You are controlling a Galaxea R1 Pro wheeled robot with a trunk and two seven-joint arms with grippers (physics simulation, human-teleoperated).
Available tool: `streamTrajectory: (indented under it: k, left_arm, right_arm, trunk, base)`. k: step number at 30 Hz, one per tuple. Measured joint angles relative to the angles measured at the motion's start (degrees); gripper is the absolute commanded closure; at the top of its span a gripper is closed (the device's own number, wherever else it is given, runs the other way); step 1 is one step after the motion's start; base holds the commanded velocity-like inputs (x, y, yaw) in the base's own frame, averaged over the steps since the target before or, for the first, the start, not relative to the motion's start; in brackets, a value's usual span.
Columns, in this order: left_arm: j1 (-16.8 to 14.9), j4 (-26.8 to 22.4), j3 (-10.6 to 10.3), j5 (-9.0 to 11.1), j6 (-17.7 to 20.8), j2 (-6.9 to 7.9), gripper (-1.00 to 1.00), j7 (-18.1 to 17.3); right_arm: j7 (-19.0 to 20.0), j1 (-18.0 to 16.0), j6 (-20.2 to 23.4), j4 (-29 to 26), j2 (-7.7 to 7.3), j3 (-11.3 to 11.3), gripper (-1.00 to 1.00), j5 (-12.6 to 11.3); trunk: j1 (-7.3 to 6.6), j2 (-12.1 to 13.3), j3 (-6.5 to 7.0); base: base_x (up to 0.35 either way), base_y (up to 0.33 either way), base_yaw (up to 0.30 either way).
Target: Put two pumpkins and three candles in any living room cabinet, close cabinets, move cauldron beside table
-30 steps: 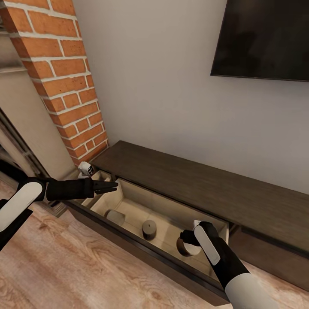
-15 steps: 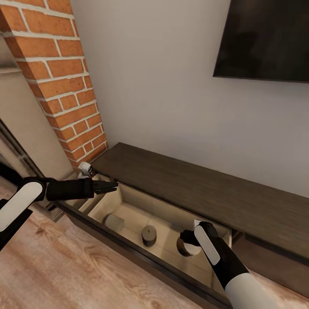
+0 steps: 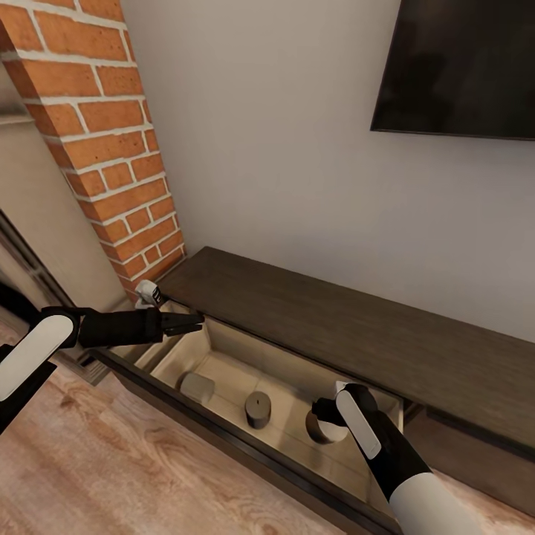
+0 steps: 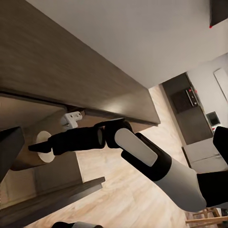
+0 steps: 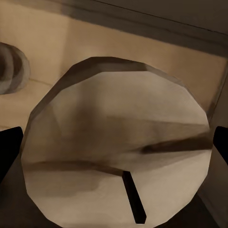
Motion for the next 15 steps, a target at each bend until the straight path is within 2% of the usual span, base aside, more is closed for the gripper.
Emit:
streamTrajectory:
  k: [15]
  left_arm:
    - [0.00,-0.09,0.00,0.00,0.00,0.00,-1.00,0.00]
  right_arm:
    - [0.00,0.00,0.00,0.11,0.00,-0.04,1.00,-0.01]
  trunk:
    - [3.30,-6.02,-2.69]
  base:
    - [0.000,0.000,0.000]
